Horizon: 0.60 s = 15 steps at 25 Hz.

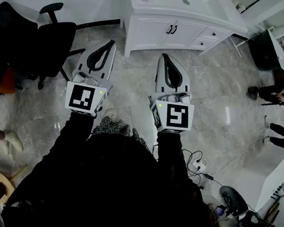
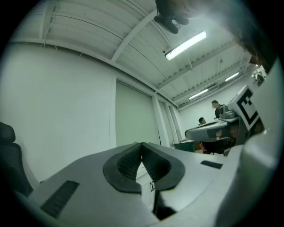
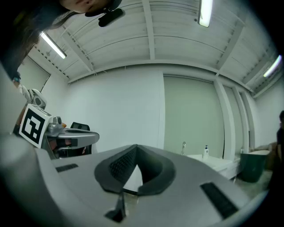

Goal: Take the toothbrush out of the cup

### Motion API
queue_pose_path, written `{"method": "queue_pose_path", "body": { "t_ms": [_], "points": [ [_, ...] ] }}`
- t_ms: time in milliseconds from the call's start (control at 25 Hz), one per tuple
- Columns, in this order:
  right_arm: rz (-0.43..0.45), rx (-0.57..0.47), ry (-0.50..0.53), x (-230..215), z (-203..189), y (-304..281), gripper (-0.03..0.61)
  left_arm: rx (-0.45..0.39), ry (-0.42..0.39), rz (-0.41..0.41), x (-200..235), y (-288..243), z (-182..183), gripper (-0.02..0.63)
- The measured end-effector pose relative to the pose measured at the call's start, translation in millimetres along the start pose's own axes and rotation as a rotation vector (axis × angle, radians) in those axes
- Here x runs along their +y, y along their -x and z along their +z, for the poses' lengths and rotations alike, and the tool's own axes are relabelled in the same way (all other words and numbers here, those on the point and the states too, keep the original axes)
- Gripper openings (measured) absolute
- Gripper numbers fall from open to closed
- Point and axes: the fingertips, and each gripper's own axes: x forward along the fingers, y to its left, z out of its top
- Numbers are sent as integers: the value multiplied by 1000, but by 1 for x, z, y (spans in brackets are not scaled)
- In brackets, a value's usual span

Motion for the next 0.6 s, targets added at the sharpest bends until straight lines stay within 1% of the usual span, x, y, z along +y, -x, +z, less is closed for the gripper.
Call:
{"method": "queue_pose_path", "body": {
  "t_ms": [160, 480, 600],
  "points": [
    [0, -1, -8, -3, -1, -5, 3, 2, 0, -6, 2, -5, -3, 8],
    [6, -66, -26, -1, 11, -20, 5, -6, 11, -20, 11, -14, -5, 8],
    [6, -59, -28, -2, 8, -26, 5, -5, 16, -26, 15, -19, -7, 8]
  ]
}}
